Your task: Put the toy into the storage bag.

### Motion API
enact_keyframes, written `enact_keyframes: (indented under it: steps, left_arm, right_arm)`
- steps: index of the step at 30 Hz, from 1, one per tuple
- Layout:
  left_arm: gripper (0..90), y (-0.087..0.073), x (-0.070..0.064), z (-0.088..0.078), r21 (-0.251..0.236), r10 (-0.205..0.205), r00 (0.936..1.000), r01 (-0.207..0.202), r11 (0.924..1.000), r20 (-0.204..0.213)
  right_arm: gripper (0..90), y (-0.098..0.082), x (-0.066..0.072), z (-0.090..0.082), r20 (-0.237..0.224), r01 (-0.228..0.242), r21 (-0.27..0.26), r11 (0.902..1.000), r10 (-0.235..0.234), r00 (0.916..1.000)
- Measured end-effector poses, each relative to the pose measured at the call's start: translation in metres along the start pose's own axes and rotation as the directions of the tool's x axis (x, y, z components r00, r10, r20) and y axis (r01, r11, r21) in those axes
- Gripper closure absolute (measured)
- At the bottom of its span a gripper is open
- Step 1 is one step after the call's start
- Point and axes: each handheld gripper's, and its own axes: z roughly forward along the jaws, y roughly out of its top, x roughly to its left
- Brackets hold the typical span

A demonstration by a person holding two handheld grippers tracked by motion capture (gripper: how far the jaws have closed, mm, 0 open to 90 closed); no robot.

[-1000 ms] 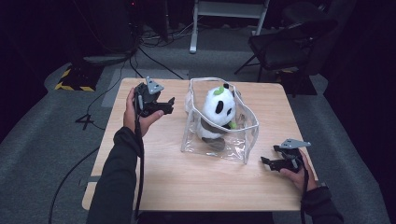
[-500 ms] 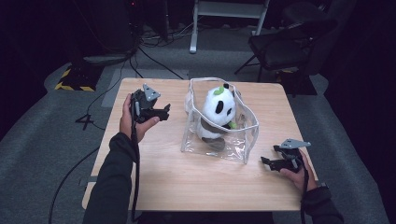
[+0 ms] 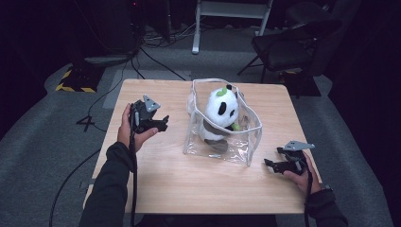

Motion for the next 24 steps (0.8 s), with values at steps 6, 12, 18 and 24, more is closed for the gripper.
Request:
enact_keyframes:
  steps: [6, 12, 18, 24]
  left_arm:
    - [16.0, -0.009, 0.001, -0.001, 0.039, 0.009, 0.9999, -0.009, 0.9992, 0.010]
    - [16.0, -0.017, -0.002, -0.004, 0.044, 0.022, 0.9997, -0.023, 0.9988, 0.013]
    - [16.0, -0.026, -0.001, -0.003, 0.069, 0.021, 0.9996, -0.022, 0.9973, 0.018]
    - [16.0, -0.036, 0.000, -0.003, 0.094, 0.026, 0.9993, -0.029, 0.9952, 0.026]
  right_arm:
    - [16.6, 0.000, 0.000, 0.000, 0.000, 0.000, 0.000, 1.0000, 0.000, 1.0000]
    - [16.6, 0.000, 0.000, 0.000, 0.000, 0.000, 0.000, 1.0000, 0.000, 1.0000]
    - [16.6, 0.000, 0.000, 0.000, 0.000, 0.000, 0.000, 1.0000, 0.000, 1.0000]
    - [16.6, 0.000, 0.000, 0.000, 0.001, 0.000, 0.000, 1.0000, 0.000, 1.0000]
